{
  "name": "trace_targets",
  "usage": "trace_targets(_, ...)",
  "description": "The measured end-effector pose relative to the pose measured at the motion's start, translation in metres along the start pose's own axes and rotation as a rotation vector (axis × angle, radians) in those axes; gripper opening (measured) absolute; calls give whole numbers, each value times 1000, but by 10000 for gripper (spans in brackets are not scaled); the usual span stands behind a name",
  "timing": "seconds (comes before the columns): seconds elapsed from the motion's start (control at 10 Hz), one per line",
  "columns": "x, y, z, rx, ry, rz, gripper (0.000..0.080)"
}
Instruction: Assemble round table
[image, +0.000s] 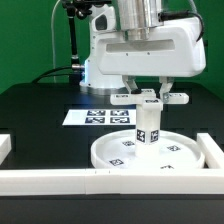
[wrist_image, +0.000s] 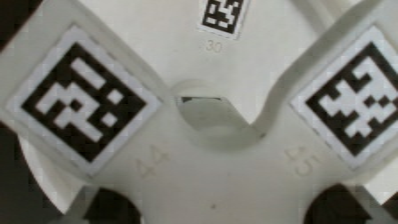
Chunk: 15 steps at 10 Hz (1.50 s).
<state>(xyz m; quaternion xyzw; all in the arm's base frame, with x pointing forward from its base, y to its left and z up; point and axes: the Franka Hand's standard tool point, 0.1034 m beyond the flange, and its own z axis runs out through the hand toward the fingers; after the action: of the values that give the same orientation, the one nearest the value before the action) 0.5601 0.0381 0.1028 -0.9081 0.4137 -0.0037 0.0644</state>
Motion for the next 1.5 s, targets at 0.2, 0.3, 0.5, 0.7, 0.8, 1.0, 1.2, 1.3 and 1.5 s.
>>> trace_targets(0.2,1,1,0,20,-5,238,449)
trace_targets(0.3,5,2,0,51,-4,383,449)
trace_targets(0.5,5,3,0,95,-27,620,449)
trace_targets(0.7,3,0,0,113,-41,796,449)
trace_targets(0.8,3,0,0,128,-43,884,449)
trace_targets(1.0,3,0,0,132,-52,974,449)
trace_targets(1.2,1,0,0,117,-63,950,543)
trace_targets(1.3,-3,-3,-6,89,-95,911,616)
trace_targets(1.5,-4,-10,-26,105,-114,860,643)
